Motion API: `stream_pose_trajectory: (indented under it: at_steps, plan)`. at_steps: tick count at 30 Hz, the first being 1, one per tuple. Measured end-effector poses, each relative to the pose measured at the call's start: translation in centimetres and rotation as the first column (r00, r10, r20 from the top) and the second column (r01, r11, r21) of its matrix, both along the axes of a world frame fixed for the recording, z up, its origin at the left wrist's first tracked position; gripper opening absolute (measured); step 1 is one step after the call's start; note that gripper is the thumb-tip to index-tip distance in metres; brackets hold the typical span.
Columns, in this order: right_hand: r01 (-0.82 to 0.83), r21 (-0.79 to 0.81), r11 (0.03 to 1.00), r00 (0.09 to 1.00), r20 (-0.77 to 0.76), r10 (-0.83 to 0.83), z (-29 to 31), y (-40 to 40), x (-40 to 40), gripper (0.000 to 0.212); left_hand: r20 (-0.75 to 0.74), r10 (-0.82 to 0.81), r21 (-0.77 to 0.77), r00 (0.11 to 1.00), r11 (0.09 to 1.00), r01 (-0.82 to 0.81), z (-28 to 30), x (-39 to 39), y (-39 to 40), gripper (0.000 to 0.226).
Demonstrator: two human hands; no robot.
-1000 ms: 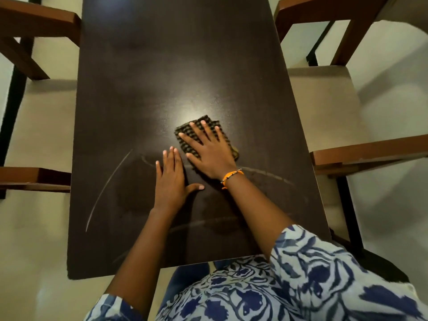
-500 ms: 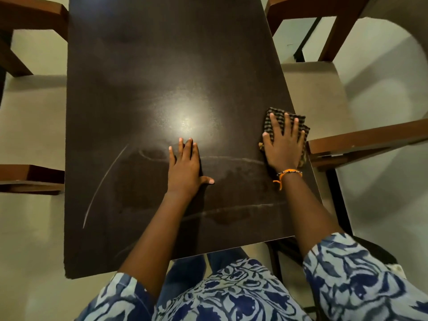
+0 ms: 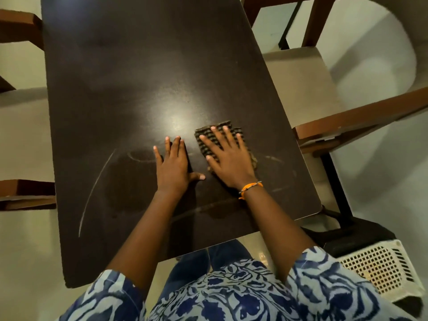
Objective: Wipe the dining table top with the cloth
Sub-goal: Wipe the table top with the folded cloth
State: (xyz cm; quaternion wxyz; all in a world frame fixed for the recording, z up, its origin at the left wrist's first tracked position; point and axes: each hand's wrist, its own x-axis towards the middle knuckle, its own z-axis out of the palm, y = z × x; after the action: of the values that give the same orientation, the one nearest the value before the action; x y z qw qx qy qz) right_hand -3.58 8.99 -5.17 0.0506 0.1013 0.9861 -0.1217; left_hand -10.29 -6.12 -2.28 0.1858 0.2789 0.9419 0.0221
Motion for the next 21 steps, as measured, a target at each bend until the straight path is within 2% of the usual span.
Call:
stream_pose_trajectory:
  at_steps: [7, 13, 16, 21]
  plan:
    - [0.316, 0.038, 0.948, 0.948, 0.009, -0.317, 0.5, 9.8, 4.9, 0.054, 0.002, -0.044, -0.042, 0.999, 0.998, 0.044, 0.2, 0.1, -0.3, 0.113]
    - [0.475, 0.031, 0.879, 0.88, -0.019, -0.475, 0.7, 6.9, 4.2, 0.054, 0.01, -0.04, 0.053, 0.999, 0.998, 0.039, 0.0, -0.3, -3.4, 0.115]
    - [0.425, 0.045, 0.904, 0.905, -0.018, -0.425, 0.5, 1.9, 2.6, 0.056, 0.018, 0.002, 0.056, 1.0, 0.998, -0.003, -0.2, -0.7, -5.9, 0.116]
    - [0.198, 0.005, 0.98, 0.98, 0.01, -0.198, 0.3, -6.8, -1.0, 0.058, 0.043, 0.08, 0.068, 0.996, 0.994, -0.083, 0.0, -1.4, -9.1, 0.117]
